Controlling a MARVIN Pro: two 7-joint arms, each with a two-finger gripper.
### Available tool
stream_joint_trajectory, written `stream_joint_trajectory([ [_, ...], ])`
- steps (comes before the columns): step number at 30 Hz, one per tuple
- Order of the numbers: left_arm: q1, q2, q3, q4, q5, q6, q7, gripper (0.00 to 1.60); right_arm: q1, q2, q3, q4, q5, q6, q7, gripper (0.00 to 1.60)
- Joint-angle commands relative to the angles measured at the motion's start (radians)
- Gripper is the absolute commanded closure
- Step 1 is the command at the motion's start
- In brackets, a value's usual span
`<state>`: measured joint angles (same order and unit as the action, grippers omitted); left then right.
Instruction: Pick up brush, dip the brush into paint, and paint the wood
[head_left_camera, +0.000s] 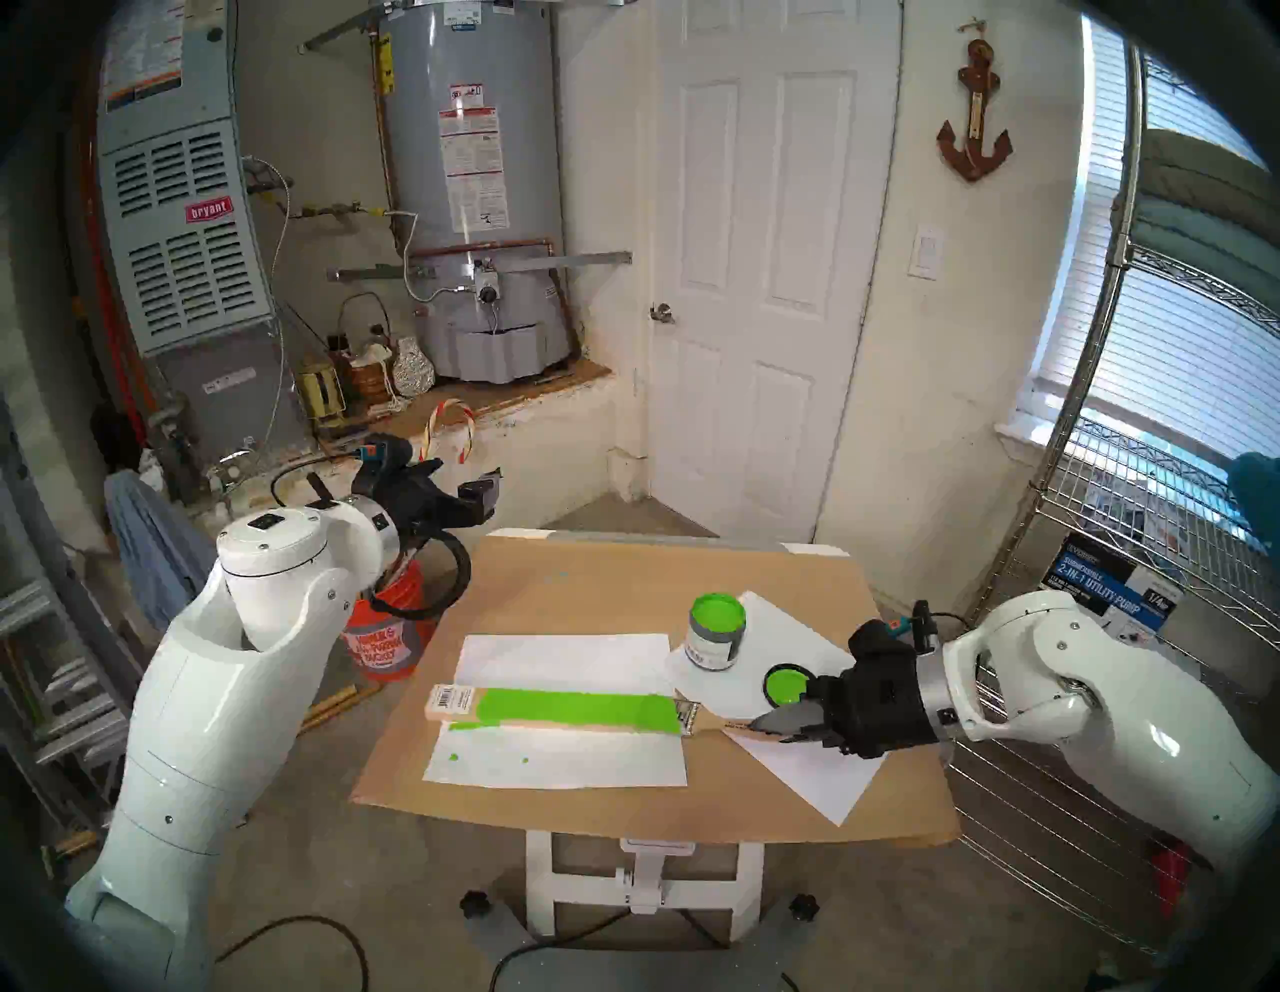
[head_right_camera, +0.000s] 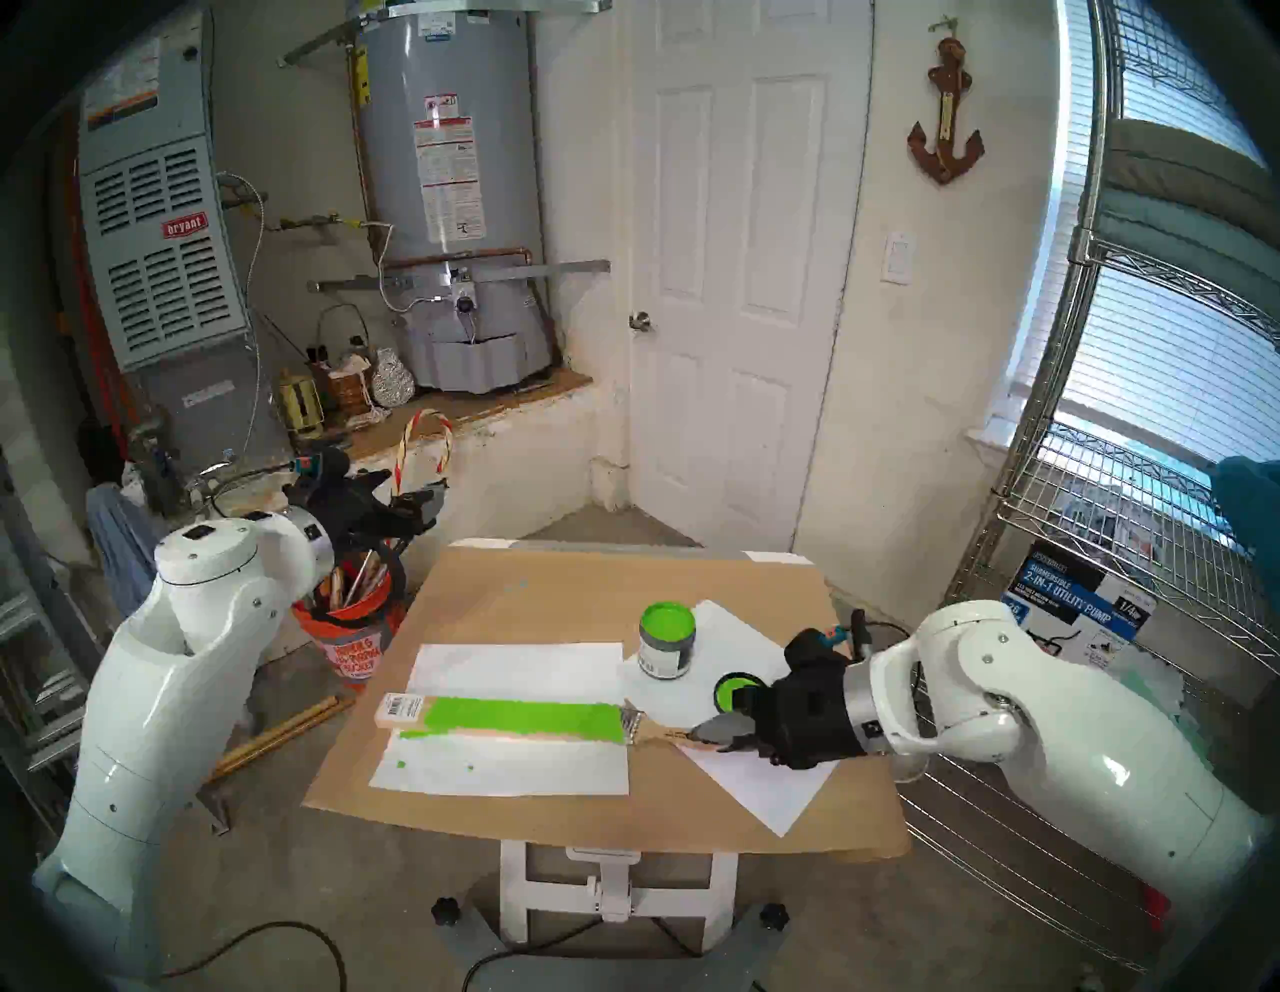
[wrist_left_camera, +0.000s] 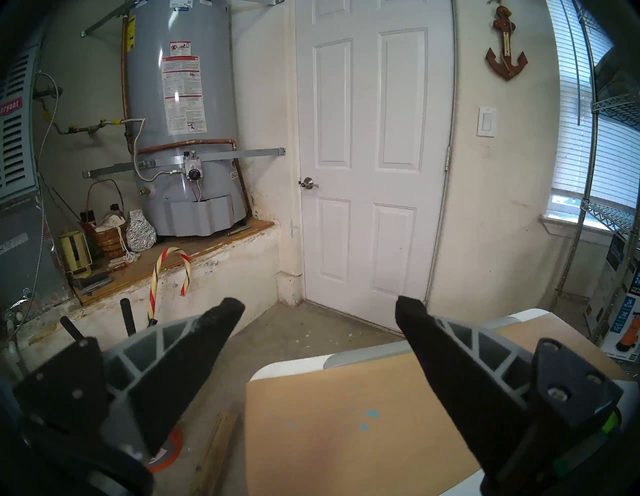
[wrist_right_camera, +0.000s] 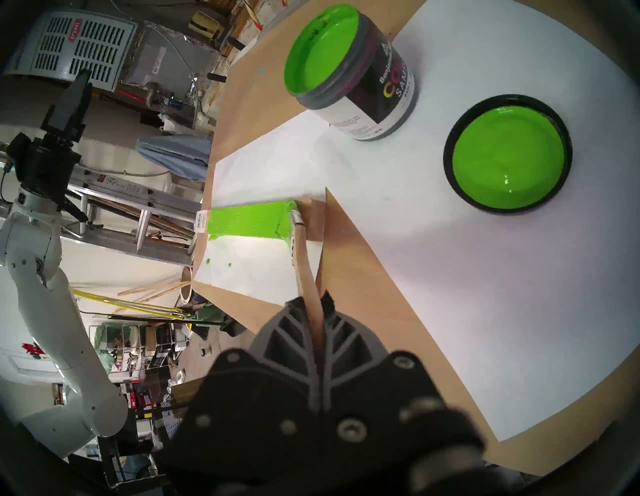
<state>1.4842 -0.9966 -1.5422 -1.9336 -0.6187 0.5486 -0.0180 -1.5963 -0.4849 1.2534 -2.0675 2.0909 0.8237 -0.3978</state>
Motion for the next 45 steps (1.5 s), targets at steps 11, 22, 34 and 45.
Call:
stream_joint_trajectory([
  [11, -0.009, 0.002, -0.009, -0.017, -0.002, -0.003, 0.0, 0.0, -0.023, 0.037, 0.033, -0.004, -0.008, -0.004, 0.029, 1.6],
  [22, -0.009, 0.002, -0.009, -0.017, -0.002, -0.003, 0.0, 0.0, -0.053, 0.066, 0.059, -0.016, -0.008, -0.015, 0.048, 1.6],
  [34, -0.009, 0.002, -0.009, -0.017, -0.002, -0.003, 0.0, 0.0, -0.08, 0.088, 0.084, -0.033, -0.002, -0.027, 0.069, 1.6],
  [45, -0.009, 0.002, -0.009, -0.017, -0.002, -0.003, 0.0, 0.0, -0.082, 0.102, 0.119, -0.053, 0.034, -0.037, 0.085, 1.6],
])
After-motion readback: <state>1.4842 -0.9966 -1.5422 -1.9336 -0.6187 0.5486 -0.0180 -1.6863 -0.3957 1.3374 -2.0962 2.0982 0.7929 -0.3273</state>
